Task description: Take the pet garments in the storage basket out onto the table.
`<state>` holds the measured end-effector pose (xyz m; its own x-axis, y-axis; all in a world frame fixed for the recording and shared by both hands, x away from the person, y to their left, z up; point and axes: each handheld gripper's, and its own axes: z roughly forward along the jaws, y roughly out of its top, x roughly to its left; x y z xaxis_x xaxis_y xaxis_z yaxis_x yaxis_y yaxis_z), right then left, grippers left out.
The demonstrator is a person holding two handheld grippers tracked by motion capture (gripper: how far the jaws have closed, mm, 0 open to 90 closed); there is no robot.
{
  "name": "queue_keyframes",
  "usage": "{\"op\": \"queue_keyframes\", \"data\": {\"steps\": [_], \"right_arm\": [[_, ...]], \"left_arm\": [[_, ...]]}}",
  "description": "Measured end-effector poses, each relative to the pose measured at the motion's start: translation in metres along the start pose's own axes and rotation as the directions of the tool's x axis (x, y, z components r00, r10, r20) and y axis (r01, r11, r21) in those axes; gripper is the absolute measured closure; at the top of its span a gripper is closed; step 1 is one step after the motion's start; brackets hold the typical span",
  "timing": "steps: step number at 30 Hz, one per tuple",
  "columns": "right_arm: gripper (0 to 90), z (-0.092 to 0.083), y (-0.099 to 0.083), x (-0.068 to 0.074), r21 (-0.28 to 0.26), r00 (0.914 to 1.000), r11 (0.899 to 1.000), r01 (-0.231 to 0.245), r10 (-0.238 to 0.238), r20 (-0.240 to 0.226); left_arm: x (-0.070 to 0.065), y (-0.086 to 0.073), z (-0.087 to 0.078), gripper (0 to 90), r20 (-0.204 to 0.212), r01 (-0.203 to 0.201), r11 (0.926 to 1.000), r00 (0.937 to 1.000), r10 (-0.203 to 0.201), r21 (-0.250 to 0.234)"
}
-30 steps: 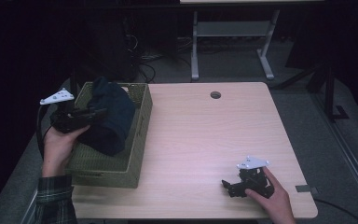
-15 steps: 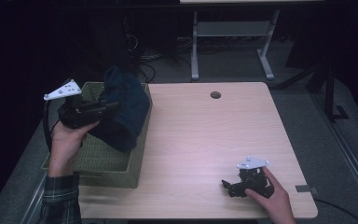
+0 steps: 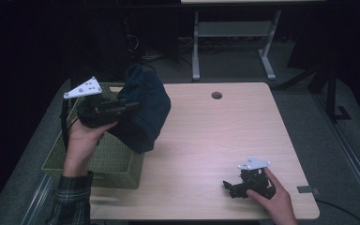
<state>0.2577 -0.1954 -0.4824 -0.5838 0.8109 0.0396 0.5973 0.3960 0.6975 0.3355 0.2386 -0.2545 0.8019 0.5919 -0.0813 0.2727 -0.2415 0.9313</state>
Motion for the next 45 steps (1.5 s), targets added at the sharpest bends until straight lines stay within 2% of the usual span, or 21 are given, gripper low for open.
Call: {"op": "queue_keyframes", "data": {"steps": [7, 18, 31, 45], "right_arm": [[0.0, 0.000, 0.000, 0.000, 0.001, 1.0000, 1.000, -0.001, 0.001, 0.000], [0.0, 0.000, 0.000, 0.000, 0.001, 1.0000, 1.000, -0.001, 0.001, 0.000], [0.0, 0.000, 0.000, 0.000, -0.001, 1.0000, 1.000, 0.001, -0.001, 0.001], [0.0, 0.000, 0.000, 0.000, -0.001, 1.0000, 1.000, 0.001, -0.001, 0.001]], "left_arm": [[-0.011, 0.004, 0.022, 69.8, 0.040, -0.024, 0.9995, 0.9989, 0.023, 0.022], [-0.024, 0.007, 0.046, 69.8, 0.088, -0.035, 0.9989, 0.9956, 0.033, 0.032], [-0.043, 0.006, 0.085, 69.8, 0.149, -0.040, 0.9970, 0.9884, 0.030, 0.067], [-0.057, -0.011, 0.131, 69.7, 0.178, -0.036, 0.9913, 0.9839, 0.013, 0.127]]}}
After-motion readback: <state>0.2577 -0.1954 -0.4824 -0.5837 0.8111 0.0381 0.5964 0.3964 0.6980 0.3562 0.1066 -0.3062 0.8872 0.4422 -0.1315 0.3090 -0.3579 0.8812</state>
